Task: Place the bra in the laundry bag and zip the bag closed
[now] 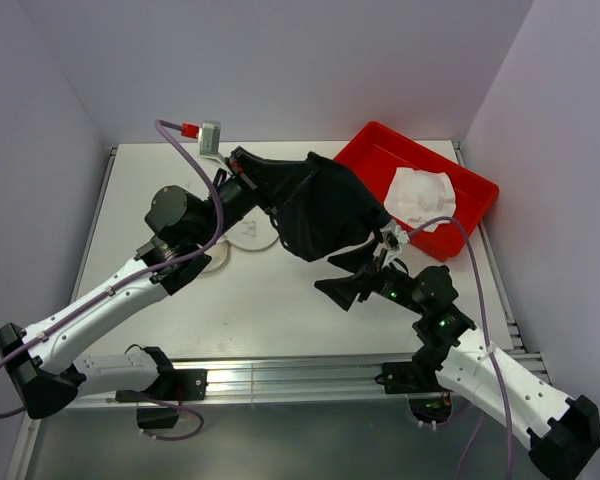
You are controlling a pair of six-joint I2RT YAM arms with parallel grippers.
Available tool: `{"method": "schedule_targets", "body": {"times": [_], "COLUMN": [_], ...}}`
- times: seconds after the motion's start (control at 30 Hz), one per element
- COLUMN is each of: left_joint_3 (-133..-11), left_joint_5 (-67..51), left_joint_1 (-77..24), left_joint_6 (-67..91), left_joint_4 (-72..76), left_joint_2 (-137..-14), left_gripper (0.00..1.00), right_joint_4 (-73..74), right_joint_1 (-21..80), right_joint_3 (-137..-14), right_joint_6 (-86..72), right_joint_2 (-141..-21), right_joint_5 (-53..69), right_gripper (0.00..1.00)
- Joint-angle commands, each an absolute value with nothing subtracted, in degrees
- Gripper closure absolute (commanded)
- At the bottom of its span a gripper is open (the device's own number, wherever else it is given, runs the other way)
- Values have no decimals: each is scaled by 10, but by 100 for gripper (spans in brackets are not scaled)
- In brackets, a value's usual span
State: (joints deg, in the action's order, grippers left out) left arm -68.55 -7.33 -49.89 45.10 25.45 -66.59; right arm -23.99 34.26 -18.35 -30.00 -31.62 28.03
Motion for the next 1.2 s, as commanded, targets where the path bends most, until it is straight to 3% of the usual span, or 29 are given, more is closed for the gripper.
{"method": "schedule_targets", "body": {"times": [0.0,0.23,0.53,0.63,0.67,0.73,0.77,0.8,1.17], "left_joint_3": [-710,-704,-713,-703,-700,-689,-685,-679,-540], "left_joint_5": [-44,-33,-33,-24,-23,-15,-13,-12,-73], "left_joint_1": [-506,-528,-558,-560,-560,-560,-560,-560,-560], "left_joint_6": [447,473,478,476,475,473,471,471,420], "left_joint_4": [275,293,293,290,289,282,282,281,219], "left_joint_2": [-659,-663,-660,-648,-643,-628,-621,-609,-452], "left_gripper": [100,100,100,100,100,100,100,100,99], "right_joint_4": [-287,-355,-490,-542,-552,-566,-569,-573,-521], "right_joint_1": [396,432,457,462,462,462,462,463,433], "right_joint_3": [-199,-179,-200,-192,-188,-186,-186,-185,-270], "right_joint_6": [-259,-185,-176,-182,-185,-186,-186,-188,-145], "right_joint_2": [-310,-338,-436,-445,-443,-435,-432,-428,-435], "right_joint_5": [250,78,21,-13,-23,-44,-47,-56,-22], "right_gripper": [0,0,2,35,57,80,96,100,100]}}
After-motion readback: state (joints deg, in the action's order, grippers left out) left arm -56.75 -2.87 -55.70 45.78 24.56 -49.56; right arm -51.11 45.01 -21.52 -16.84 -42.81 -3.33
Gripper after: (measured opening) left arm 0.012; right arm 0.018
